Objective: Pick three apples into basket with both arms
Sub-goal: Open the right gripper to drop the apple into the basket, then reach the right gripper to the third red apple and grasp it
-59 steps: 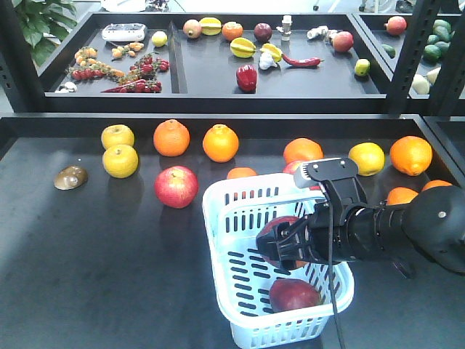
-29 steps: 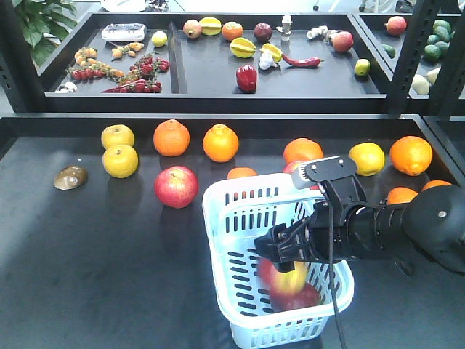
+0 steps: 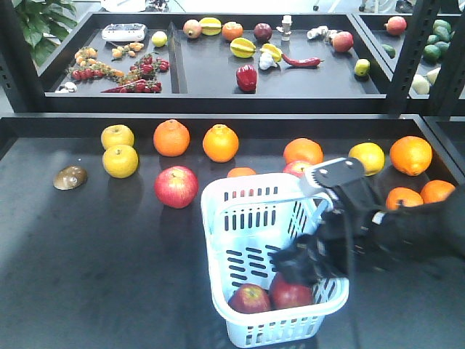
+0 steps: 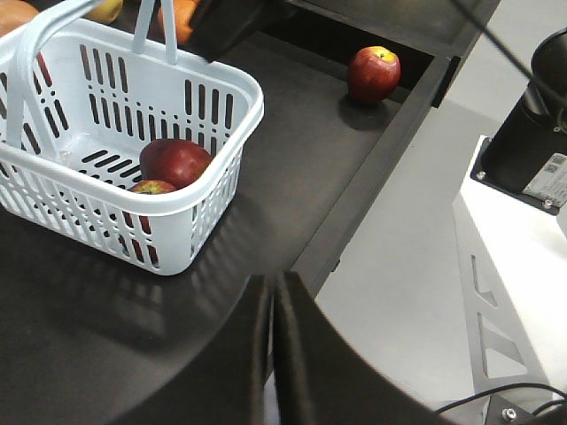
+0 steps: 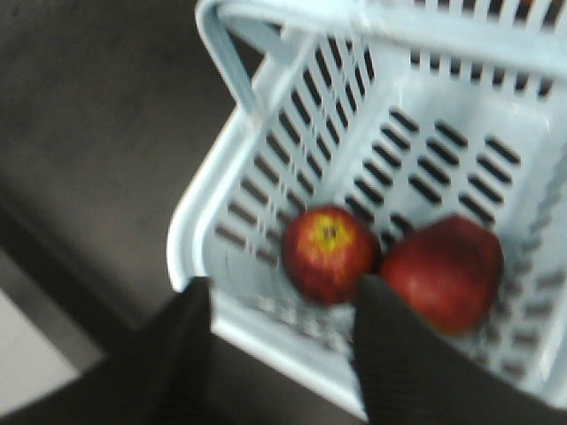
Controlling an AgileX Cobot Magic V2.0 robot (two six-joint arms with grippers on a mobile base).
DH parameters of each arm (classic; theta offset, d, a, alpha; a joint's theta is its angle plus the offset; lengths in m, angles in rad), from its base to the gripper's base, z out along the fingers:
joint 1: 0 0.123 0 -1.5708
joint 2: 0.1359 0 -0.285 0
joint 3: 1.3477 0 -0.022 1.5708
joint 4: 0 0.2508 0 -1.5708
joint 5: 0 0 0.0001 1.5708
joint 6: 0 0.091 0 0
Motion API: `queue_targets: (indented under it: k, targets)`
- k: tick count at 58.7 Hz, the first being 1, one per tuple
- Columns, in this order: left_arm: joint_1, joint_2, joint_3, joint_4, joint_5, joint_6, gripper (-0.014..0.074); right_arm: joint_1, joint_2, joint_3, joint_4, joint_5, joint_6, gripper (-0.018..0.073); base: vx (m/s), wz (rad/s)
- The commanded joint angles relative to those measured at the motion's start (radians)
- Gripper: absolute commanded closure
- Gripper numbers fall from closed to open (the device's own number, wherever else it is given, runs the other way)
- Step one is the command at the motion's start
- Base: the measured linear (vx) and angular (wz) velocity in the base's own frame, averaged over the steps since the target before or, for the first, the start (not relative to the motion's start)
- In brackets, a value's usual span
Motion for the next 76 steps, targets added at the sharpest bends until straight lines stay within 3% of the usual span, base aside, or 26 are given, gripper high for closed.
queue_targets:
  k: [1,4,15,24,33,40,49,55,65,76]
  targets:
    - [-0.007,0.002,-0.022,-0.036,-0.048,-0.006,0.0602,-0.042,-0.09,-0.03,-0.166,0.12,0.178,0.0483,0.0,0.0]
    - [-0.007,0.002,-0.022,-0.036,-0.048,-0.006,0.0602,-0.066,-0.123,-0.03,-0.293,0.182,0.275,0.0575,0.0,0.0]
    - [-0.007,0.002,-0.022,-0.036,-0.049,-0.006,0.0602,-0.174,-0.245,-0.03,-0.728,0.348,0.609,0.0568,0.0,0.0]
    - [-0.007,0.002,-0.022,-0.036,-0.049,-0.006,0.0602,-0.277,-0.311,-0.03,-0.923,0.412,0.75,0.0568,0.0,0.0]
    - [-0.007,0.002,-0.022,-0.036,-0.049,-0.006,0.0602,-0.435,-0.319,-0.028,-0.948,0.438,0.749,0.0559,0.0,0.0]
    - [-0.007,0.002,-0.022,-0.036,-0.048,-0.006,0.0602,-0.605,-0.311,-0.018,-0.944,0.422,0.698,0.0514,0.0,0.0]
    - [-0.007,0.002,-0.022,-0.036,-0.047,-0.006,0.0602,-0.79,-0.258,-0.018,-0.858,0.366,0.639,0.0362,0.0,0.0]
    - [-0.007,0.002,-0.022,-0.036,-0.047,-0.006,0.0602,-0.885,-0.163,-0.024,-0.794,0.36,0.62,0.0165,0.0,0.0]
    - [-0.007,0.002,-0.022,-0.036,-0.047,-0.006,0.0602,-0.92,0.042,-0.069,-0.78,0.448,0.632,-0.0102,0.0,0.0]
    - [-0.007,0.002,-0.022,-0.036,-0.049,-0.006,0.0602,-0.92,0.16,-0.079,-0.821,0.473,0.688,-0.016,0.0,0.0]
